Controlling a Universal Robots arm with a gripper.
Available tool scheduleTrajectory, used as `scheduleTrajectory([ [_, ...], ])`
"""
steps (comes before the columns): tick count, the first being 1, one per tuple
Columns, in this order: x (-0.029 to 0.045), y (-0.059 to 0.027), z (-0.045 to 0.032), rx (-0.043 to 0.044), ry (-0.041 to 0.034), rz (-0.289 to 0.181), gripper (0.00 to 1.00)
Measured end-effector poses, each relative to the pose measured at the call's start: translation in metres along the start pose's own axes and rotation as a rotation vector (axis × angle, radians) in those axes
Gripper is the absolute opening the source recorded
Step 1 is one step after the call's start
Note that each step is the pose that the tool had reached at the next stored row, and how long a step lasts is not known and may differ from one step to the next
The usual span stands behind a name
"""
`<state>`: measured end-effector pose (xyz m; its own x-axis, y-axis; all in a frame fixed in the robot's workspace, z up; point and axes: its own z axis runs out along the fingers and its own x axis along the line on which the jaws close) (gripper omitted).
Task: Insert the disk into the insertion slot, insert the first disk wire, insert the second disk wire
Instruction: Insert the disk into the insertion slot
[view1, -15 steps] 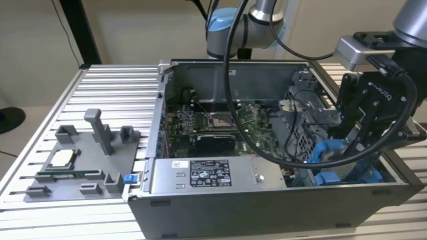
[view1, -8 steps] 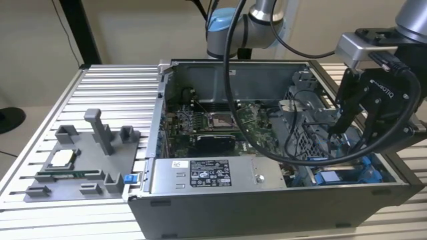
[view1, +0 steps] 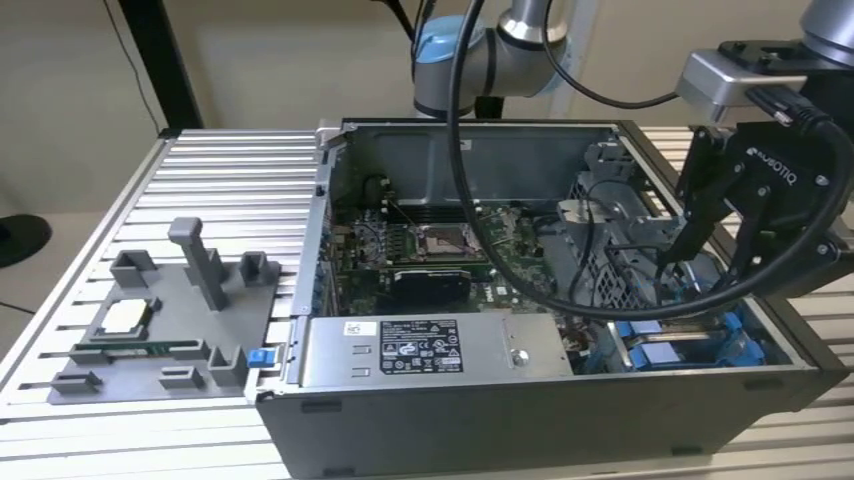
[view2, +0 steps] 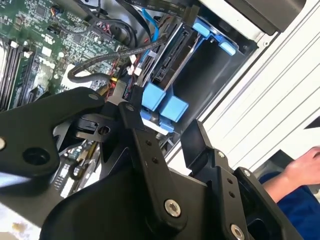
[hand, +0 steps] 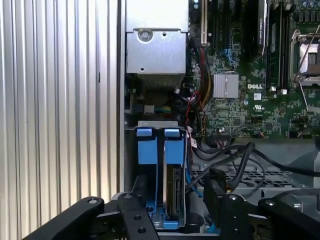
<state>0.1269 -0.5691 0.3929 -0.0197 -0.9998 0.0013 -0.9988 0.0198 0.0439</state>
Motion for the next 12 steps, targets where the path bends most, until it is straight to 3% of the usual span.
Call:
scheduleTrajectory([
  [12,0.0000,0.0000,-0.0007,0.0000,0.0000,0.000,1.00],
])
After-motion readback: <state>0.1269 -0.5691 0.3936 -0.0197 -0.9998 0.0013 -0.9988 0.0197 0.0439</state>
